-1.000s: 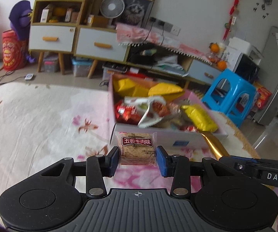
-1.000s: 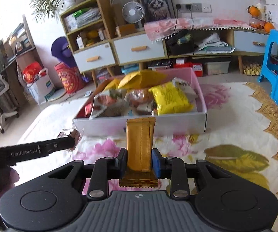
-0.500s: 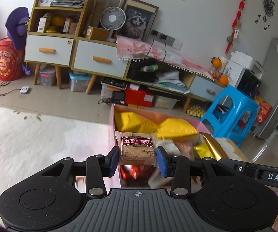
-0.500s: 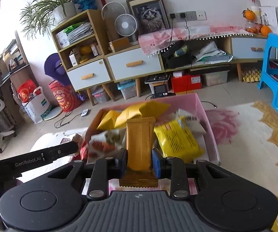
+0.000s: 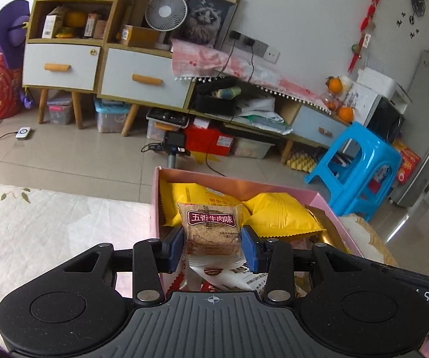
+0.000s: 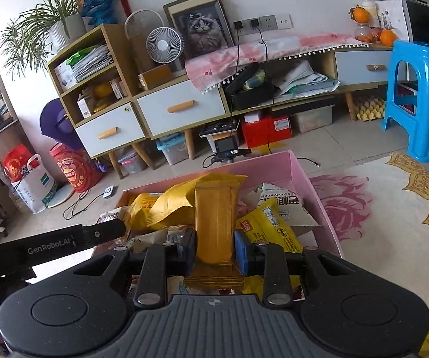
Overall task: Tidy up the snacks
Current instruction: 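Release both packs into the box by opening both grippers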
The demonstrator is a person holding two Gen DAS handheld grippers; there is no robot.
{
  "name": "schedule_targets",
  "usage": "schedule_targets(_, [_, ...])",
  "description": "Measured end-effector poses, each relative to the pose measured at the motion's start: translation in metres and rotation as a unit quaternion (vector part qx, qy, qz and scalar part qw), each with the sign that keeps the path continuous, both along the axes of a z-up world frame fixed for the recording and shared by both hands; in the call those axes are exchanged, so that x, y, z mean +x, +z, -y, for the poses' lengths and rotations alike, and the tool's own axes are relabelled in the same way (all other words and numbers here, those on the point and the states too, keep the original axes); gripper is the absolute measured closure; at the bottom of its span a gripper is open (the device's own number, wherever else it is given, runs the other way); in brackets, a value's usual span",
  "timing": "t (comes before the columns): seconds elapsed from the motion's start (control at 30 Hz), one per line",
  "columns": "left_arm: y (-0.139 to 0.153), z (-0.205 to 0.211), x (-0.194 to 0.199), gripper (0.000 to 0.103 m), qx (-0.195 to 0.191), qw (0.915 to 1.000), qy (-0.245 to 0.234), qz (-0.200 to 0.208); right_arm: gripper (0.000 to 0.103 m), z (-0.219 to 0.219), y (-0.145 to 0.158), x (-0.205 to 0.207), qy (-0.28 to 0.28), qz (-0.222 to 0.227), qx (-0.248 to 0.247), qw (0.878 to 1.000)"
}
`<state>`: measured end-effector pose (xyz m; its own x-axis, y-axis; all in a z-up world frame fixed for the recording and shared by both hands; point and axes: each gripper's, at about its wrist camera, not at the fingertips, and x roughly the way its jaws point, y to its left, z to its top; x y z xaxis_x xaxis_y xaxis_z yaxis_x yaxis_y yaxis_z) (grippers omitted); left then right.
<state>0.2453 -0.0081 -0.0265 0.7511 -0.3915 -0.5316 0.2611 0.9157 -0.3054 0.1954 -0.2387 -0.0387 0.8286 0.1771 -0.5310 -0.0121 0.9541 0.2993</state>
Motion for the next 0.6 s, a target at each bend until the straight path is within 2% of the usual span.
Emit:
schedule_targets(0.1, [-0.001,0.002,-0.002,0.062,0.008,1.0,-0.003,0.003,0.08,-0.001,0.002,0.001,0.001,0.001,-0.002,1.0])
schedule_targets(0.2, [0.0,0.003,-0.007,0.055,0.015,0.9998,-0.004,0.01,0.075,0.002,0.005,0.0,0.004,0.003,0.012,1.0])
schedule_targets(0.3, [0.004,0.004,-0.013,0.049,0.018,0.9997,0.001,0.016,0.065,0.004,0.009,-0.004,0.004,0.007,0.014,1.0])
schedule_targets(0.4, [0.01,0.003,-0.021,0.034,0.013,0.9997,0.006,0.02,0.06,0.007,0.012,-0.012,0.002,0.008,0.014,1.0])
schedule_targets(0.6, [0.023,0.005,-0.048,0.023,0.026,0.9991,0.001,0.032,0.047,0.012,0.017,-0.027,0.007,0.009,0.015,1.0])
